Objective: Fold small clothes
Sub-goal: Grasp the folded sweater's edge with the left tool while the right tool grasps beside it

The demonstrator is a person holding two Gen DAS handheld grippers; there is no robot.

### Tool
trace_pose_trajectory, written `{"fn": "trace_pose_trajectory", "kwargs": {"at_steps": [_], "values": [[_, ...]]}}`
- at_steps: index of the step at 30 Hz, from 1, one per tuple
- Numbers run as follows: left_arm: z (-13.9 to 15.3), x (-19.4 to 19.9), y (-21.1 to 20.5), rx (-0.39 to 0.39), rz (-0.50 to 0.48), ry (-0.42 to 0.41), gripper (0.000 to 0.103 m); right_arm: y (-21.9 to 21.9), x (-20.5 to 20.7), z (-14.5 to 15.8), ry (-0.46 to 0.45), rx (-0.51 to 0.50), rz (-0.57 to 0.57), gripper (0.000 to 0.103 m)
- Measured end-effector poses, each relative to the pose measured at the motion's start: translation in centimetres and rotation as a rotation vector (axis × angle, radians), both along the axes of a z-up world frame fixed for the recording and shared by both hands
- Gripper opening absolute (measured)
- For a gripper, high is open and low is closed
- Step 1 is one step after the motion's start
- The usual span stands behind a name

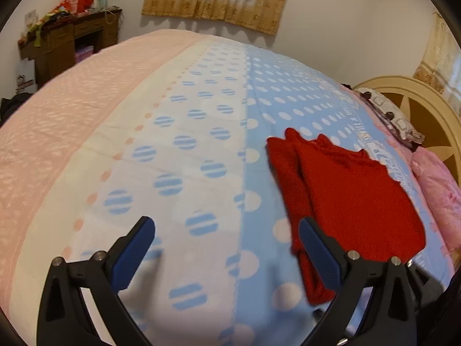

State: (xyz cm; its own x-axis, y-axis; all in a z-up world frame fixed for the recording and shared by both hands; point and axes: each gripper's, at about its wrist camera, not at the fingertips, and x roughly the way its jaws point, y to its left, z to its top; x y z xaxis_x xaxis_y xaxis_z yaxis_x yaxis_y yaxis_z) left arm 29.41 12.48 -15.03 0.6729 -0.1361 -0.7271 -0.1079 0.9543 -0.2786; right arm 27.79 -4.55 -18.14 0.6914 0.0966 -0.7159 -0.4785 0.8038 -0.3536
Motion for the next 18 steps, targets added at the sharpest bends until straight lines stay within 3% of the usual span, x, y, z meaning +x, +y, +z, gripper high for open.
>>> {"fn": "trace_pose_trajectory", "kwargs": {"at_steps": [4, 18], "values": [[-0.6, 2.3, -0.9, -0.101, -0.046, 0.017, 0.102, 0.0, 0.1, -0.5, -0.011, -0.016, -0.011, 0.057], [-2.1, 8.7, -5.2, -0.072, -0.120, 0.050, 0.101, 0.1, -0.5, -1.0, -0.051, -0.038, -0.013, 0.057]]}}
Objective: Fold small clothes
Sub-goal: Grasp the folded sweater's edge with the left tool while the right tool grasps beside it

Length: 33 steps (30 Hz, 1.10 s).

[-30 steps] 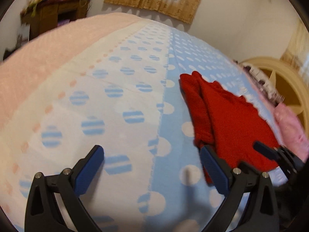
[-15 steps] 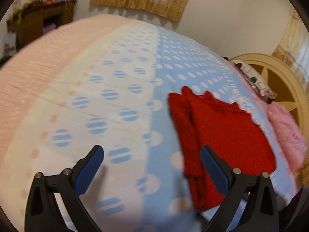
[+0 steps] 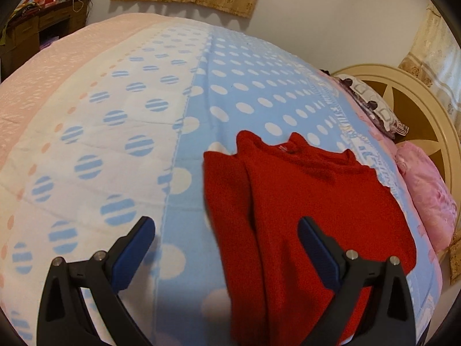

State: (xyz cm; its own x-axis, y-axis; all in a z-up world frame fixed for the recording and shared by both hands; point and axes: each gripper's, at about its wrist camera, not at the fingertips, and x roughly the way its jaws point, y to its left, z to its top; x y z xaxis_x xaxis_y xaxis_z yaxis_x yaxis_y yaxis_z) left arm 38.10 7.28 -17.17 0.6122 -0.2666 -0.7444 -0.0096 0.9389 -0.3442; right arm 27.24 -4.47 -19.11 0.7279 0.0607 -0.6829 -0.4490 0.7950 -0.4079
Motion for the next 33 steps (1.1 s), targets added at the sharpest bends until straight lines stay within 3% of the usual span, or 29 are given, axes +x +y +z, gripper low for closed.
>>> {"fn": "trace_pose_trajectory", "kwargs": {"at_steps": [2, 8, 10, 13, 15, 22, 29, 33], "values": [[-0.3, 0.5, -0.1, 0.000, 0.003, 0.004, 0.100, 0.0, 0.0, 0.0, 0.001, 0.004, 0.003, 0.055], [-1.1, 1.2, -0.7, 0.031, -0.019, 0.009, 0.084, 0.5, -0.3, -0.1, -0.013, -0.005, 0.018, 0.045], [-1.2, 1.2, -1.0, 0.055, -0.024, -0.003, 0.081, 0.5, -0.4, -0.1, -0.014, -0.006, 0.015, 0.037], [-1.2, 1.3, -1.5, 0.088, -0.055, -0.009, 0.064, 0.6, -0.5, -0.1, -0.012, 0.003, -0.004, 0.025], [-1.1, 1.5, -1.6, 0.086, -0.065, -0.012, 0.051, 0.4, -0.2, 0.0, -0.006, 0.012, -0.011, 0.023], [-1.2, 1.6, -2.0, 0.095, -0.071, -0.019, 0.045, 0.7, -0.5, 0.0, -0.018, -0.003, -0.020, 0.017], [-0.9, 1.9, -2.0, 0.073, -0.096, -0.010, 0.018, 0.0, -0.4, 1.0, -0.028, 0.039, -0.044, 0.013], [-0.5, 1.9, -2.2, 0.077, -0.102, 0.007, 0.016, -0.4, -0.7, 1.5, -0.049, 0.057, -0.055, 0.013]]}}
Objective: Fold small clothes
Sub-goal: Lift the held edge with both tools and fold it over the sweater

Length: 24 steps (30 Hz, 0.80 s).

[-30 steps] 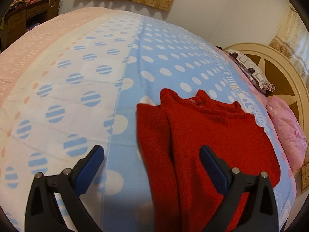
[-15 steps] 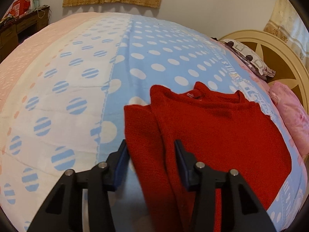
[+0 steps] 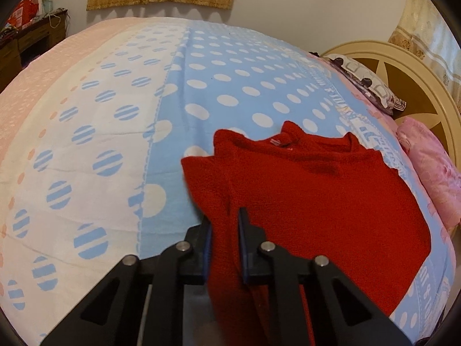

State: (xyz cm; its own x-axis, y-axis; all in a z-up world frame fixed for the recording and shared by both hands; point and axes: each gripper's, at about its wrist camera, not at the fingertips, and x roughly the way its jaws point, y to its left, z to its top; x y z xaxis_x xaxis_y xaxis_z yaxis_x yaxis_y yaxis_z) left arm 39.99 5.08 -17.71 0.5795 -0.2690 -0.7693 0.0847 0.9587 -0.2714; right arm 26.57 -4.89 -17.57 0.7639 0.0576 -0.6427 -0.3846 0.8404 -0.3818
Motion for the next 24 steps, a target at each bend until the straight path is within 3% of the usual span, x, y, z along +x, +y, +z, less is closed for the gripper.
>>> {"fn": "trace_pose_trajectory", "kwargs": {"at_steps": [5, 17, 24], "values": [[0.5, 0.3, 0.9, -0.083, 0.013, 0.024, 0.014, -0.9, -0.2, 1.0, -0.025, 0.041, -0.021, 0.013], [4.0, 0.4, 0.6, -0.260, 0.023, -0.057, 0.012, -3.8, -0.9, 3.8, -0.086, 0.121, -0.075, 0.012], [6.8, 0.7, -1.8, -0.288, 0.002, -0.112, 0.012, -7.1, -1.8, 5.6, -0.133, 0.173, -0.134, 0.012]]}}
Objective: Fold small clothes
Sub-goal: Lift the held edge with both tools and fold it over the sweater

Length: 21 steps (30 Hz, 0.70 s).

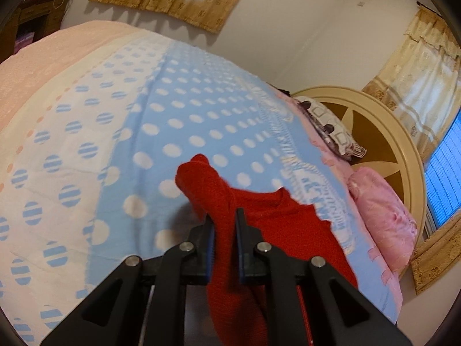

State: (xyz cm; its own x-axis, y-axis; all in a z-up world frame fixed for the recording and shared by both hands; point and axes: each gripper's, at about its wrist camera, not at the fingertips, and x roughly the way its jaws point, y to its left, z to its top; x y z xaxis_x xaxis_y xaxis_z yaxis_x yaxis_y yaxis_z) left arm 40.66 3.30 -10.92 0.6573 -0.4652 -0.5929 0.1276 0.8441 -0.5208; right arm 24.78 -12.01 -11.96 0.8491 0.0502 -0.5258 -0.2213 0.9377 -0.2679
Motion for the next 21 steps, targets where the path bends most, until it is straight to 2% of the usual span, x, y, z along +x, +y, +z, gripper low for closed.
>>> {"fn": "trace_pose_trajectory", "kwargs": {"at_steps": [14, 21], "values": [[4.1, 0.7, -7.3, -0.019, -0.074, -0.064, 0.012, -6.9, -1.6, 1.4, -0.025, 0.112, -0.109, 0.010], [4.5, 1.6, -11.4, -0.002, -0.125, -0.071, 0.012, -10.5, -2.0, 1.4, 0.001, 0.186, -0.182, 0.006]]}}
